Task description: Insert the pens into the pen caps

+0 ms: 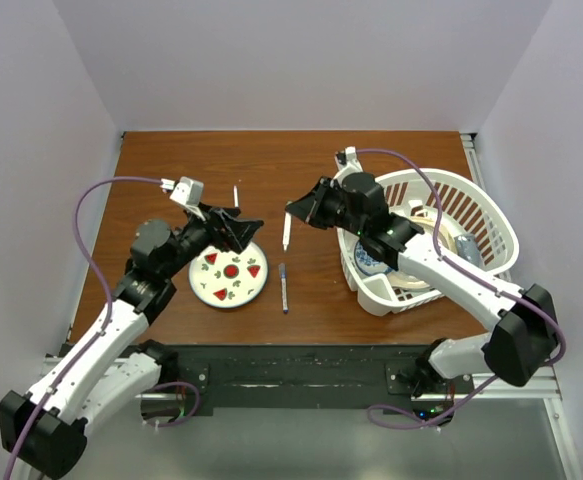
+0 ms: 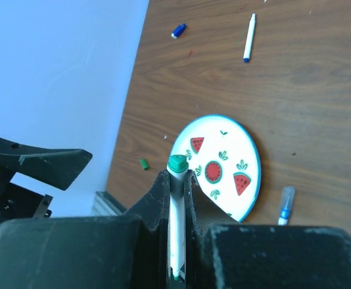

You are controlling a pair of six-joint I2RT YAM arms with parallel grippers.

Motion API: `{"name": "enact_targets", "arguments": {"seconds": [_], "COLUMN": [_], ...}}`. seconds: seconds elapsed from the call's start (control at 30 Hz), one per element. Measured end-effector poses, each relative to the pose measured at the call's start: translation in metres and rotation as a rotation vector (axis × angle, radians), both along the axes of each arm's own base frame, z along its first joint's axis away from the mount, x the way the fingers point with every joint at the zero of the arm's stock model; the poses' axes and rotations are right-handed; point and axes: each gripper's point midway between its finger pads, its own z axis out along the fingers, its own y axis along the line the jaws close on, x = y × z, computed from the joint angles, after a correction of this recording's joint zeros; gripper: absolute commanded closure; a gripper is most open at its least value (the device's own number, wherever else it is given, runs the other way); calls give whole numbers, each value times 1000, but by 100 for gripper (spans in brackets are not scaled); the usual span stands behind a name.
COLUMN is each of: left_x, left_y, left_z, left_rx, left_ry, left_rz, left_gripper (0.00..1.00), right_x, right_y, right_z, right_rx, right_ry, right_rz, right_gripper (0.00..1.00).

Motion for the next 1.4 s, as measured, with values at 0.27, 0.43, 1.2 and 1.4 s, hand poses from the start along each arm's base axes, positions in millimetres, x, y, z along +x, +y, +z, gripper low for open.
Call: {"name": "enact_targets", "arguments": {"seconds": [0.27, 0.43, 1.2, 1.4], "left_x": [-7, -9, -14, -14], "left_y": [-41, -55, -80, -83], "left_z": [3, -6, -9, -9], "left_rx": [-94, -119, -240, -256], "left_ry": [16, 66, 165, 176], "left_rz": [-242, -330, -505, -529], "left_gripper": [22, 24, 47, 59], "right_x": [-10, -12, -8, -6], "right_y": [-8, -11, -14, -15], "right_z": [17, 45, 42, 43], "right_rx": [136, 212, 258, 267], "right_ry": [-12, -68, -70, -69], "right_rz": [-42, -50, -90, -101], "right_gripper": [100, 100, 100, 100]}}
